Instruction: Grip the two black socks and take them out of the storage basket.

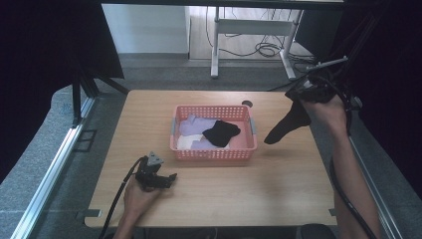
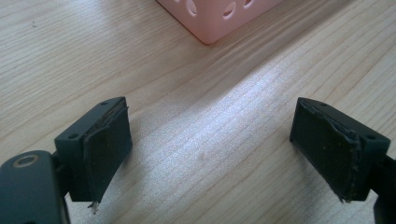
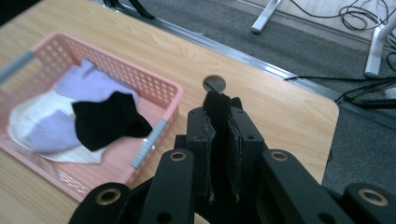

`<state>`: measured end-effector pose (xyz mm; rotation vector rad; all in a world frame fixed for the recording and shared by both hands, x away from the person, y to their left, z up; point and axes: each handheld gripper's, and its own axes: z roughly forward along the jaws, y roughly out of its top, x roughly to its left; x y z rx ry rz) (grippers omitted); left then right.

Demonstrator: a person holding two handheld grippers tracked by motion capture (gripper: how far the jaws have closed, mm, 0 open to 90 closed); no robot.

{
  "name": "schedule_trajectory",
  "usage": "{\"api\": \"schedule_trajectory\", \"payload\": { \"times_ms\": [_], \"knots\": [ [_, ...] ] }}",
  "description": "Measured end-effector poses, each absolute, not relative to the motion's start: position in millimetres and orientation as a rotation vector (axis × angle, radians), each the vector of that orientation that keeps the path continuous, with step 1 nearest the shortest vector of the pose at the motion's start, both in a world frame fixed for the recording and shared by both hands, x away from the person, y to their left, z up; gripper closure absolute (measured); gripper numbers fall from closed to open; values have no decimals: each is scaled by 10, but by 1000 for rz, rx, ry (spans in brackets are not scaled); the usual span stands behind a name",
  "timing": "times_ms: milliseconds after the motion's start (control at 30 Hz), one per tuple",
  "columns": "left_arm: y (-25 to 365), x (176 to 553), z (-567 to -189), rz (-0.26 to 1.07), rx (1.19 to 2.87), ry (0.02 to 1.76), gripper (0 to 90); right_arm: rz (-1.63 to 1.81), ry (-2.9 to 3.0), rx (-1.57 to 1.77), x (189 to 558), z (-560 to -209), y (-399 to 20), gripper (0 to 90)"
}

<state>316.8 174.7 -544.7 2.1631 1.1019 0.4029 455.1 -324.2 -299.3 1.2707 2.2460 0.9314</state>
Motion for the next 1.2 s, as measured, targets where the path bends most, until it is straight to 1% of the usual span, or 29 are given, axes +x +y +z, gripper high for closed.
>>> {"api": "schedule_trajectory", "payload": {
  "times_ms": [33, 67, 100, 133, 167, 367, 400, 433, 733, 900, 933, 967, 1033, 1067, 1100, 1167, 1200],
  "knots": [
    [1747, 3167, -5447, 404, 2165, 1101, 123, 931, 2246, 1271, 4551, -2993, -3242, 800],
    [1747, 3167, -5447, 404, 2165, 1100, 123, 918, 2257, 1274, 4545, -3142, -3256, 798],
    [1747, 3165, -5446, 401, 2166, 1101, 123, 908, 2265, 1278, 4543, -3215, -3261, 797],
    [1747, 3165, -5446, 401, 2166, 1101, 123, 908, 2265, 1278, 4543, -3215, -3261, 797],
    [1747, 3165, -5446, 401, 2166, 1101, 123, 900, 2277, 1292, 4543, -3353, -3278, 797],
    [1748, 3165, -5446, 401, 2167, 1101, 123, 890, 2318, 1329, 4518, -3721, -3312, 784],
    [1748, 3165, -5446, 401, 2167, 1101, 123, 890, 2318, 1329, 4518, -3721, -3312, 784],
    [1747, 3165, -5446, 400, 2166, 1102, 123, 897, 2327, 1333, 4498, -3839, -3309, 783],
    [1743, 3164, -5448, 399, 2160, 1105, 123, 843, 2423, 1376, 4462, -4441, -3209, 781],
    [1743, 3164, -5448, 399, 2160, 1105, 123, 816, 2459, 1394, 4457, -4667, -3159, 767],
    [1743, 3164, -5448, 400, 2159, 1105, 123, 794, 2471, 1394, 4456, -4721, -3145, 756],
    [1743, 3164, -5448, 400, 2159, 1105, 123, 760, 2495, 1404, 4455, -4817, -3127, 718],
    [1743, 3164, -5448, 400, 2159, 1105, 124, 749, 2501, 1404, 4451, -4856, -3126, 676],
    [1742, 3164, -5449, 400, 2157, 1106, 123, 757, 2501, 1405, 4445, -4845, -3128, 648],
    [1742, 3164, -5449, 400, 2157, 1106, 123, 757, 2501, 1405, 4445, -4845, -3128, 648],
    [1743, 3164, -5448, 400, 2158, 1106, 123, 792, 2482, 1404, 4439, -4770, -3145, 576],
    [1743, 3164, -5448, 399, 2158, 1106, 123, 829, 2469, 1405, 4437, -4677, -3152, 522]
  ]
}}
